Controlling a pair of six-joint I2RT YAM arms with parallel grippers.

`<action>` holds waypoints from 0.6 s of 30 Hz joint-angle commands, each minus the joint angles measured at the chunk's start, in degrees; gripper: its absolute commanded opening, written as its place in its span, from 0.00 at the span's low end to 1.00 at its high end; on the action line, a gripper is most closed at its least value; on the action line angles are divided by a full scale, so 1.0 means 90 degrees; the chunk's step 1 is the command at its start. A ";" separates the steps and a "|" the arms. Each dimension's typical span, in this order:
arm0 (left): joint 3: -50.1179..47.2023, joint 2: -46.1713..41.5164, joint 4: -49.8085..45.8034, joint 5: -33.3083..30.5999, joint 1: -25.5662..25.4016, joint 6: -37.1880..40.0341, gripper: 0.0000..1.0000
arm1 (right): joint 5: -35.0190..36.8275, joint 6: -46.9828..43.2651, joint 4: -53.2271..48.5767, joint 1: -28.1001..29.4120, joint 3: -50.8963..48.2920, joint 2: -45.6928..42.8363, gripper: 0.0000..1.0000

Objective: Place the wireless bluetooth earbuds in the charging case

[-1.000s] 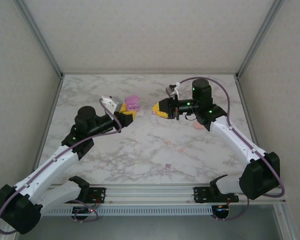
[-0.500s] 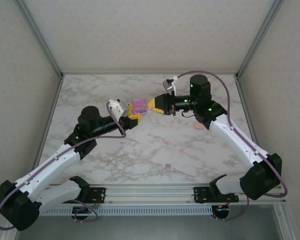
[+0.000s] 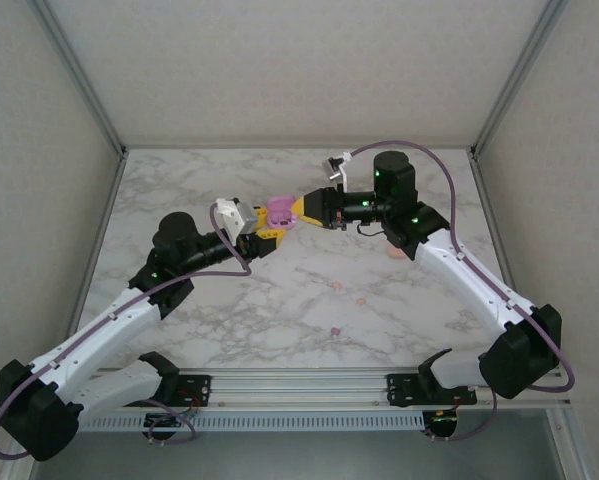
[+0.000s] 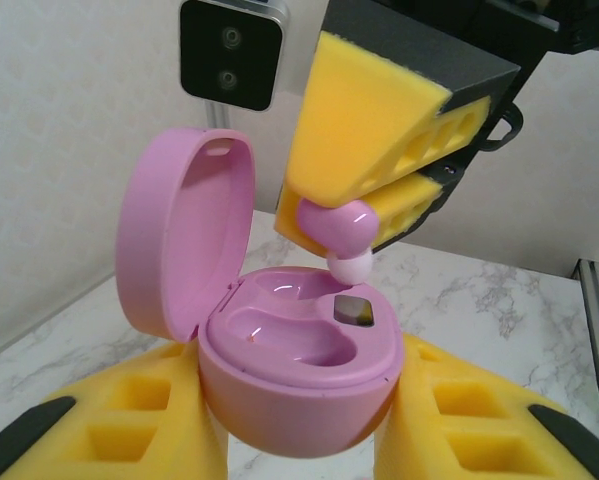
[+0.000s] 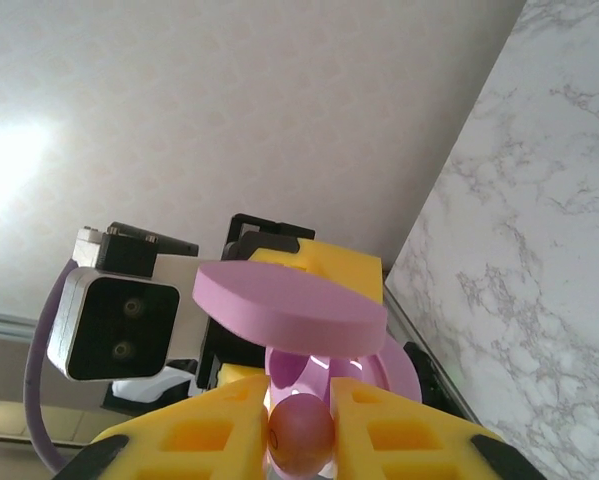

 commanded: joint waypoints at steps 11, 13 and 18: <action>0.0037 0.0062 0.0665 0.0093 -0.0055 -0.0479 0.17 | 0.0377 -0.0789 -0.0630 0.0157 0.0267 0.0152 0.23; 0.0004 0.0067 0.0832 0.0046 -0.0055 -0.0566 0.17 | 0.0403 -0.1027 -0.0955 0.0167 0.0363 0.0166 0.24; 0.0012 0.0106 0.0944 0.0045 -0.0056 -0.0687 0.17 | 0.0518 -0.1384 -0.1583 0.0206 0.0598 0.0240 0.29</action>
